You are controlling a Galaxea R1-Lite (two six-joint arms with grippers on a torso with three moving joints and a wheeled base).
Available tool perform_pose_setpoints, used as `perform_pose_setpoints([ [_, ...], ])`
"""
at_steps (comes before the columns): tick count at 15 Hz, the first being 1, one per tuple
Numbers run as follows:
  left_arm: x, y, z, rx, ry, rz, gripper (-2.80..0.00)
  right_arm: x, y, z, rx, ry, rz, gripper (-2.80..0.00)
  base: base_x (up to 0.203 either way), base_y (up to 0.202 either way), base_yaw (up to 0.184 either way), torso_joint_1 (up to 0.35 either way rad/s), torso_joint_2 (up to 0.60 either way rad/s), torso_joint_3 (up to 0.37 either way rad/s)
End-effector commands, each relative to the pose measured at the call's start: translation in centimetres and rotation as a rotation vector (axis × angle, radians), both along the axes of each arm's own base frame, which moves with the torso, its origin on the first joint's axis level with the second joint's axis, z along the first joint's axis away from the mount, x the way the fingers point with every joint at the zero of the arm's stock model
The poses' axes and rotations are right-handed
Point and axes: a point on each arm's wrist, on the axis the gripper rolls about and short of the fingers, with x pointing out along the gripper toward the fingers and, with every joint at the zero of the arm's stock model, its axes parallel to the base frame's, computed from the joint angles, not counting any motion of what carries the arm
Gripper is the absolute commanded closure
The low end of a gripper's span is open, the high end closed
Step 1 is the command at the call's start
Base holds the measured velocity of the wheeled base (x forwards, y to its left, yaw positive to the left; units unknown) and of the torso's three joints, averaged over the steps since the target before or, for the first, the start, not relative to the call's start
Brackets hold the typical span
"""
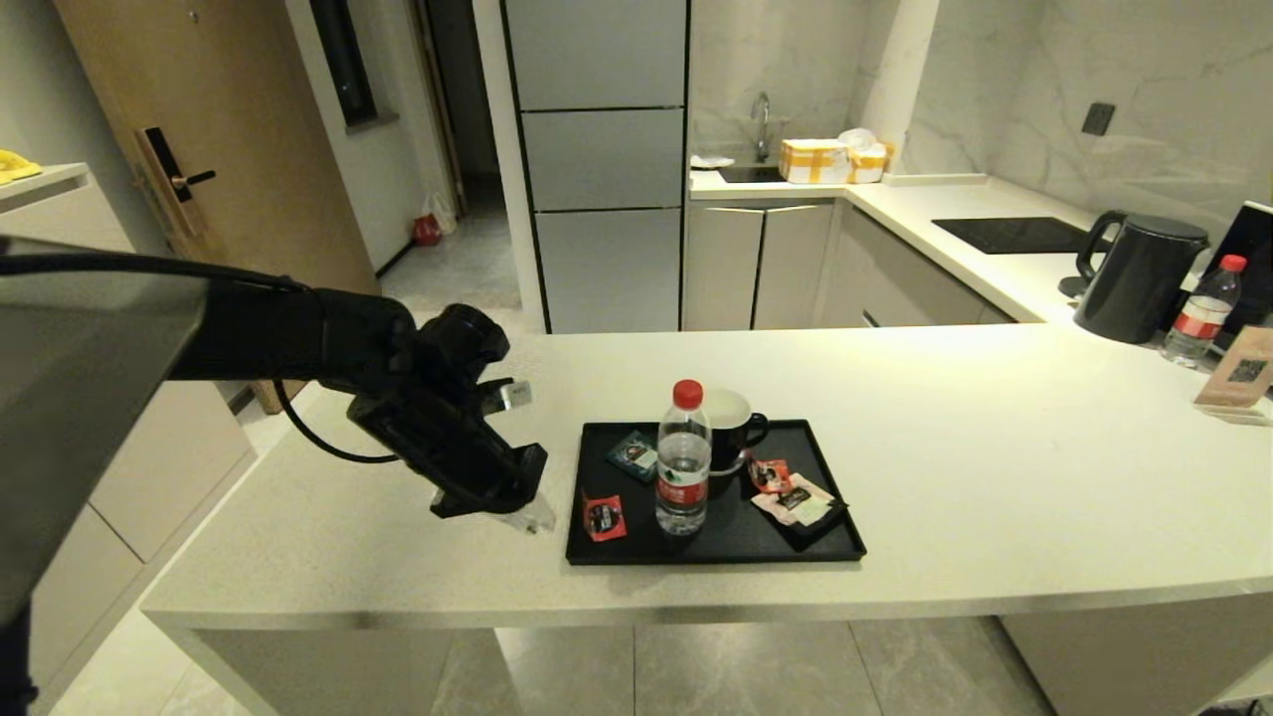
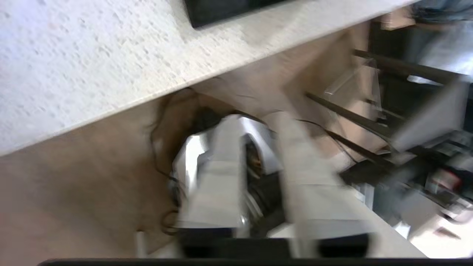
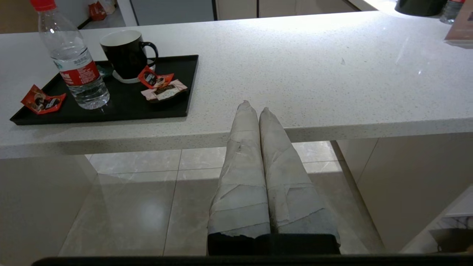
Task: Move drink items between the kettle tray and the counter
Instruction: Pick up the tea bag
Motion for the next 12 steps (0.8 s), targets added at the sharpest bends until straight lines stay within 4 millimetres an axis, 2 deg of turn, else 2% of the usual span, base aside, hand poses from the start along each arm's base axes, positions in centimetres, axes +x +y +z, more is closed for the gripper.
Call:
perform_pose_setpoints([
  [1,0.0,-0.3,-0.6,0.016,0.013,0.000,-2.80,0.0,0.0,0.0,0.000,0.002,0.000,0.00,0.000,0.000,0.000,0.000,0.00,0.000],
  [3,1.2,-0.8,-1.5,0.012,0.003,0.040,-2.80,0.0,0.0,0.0,0.000,0.003,0.000,0.00,0.000,0.000,0.000,0.000,0.00,0.000],
  [8,2.3,-2.0,-2.7,0.001,-0.048,0.078,-2.80,0.0,0.0,0.0,0.000,0.003,0.000,0.00,0.000,0.000,0.000,0.000,0.00,0.000],
  [10,2.8,-3.6,-3.6,0.018,-0.118,0.133,-2.80,0.0,0.0,0.0,0.000,0.003,0.000,0.00,0.000,0.000,0.000,0.000,0.00,0.000],
  [12,3.0,-4.3,-3.9,0.032,-0.166,0.188,-2.80,0.0,0.0,0.0,0.000,0.003,0.000,0.00,0.000,0.000,0.000,0.000,0.00,0.000],
])
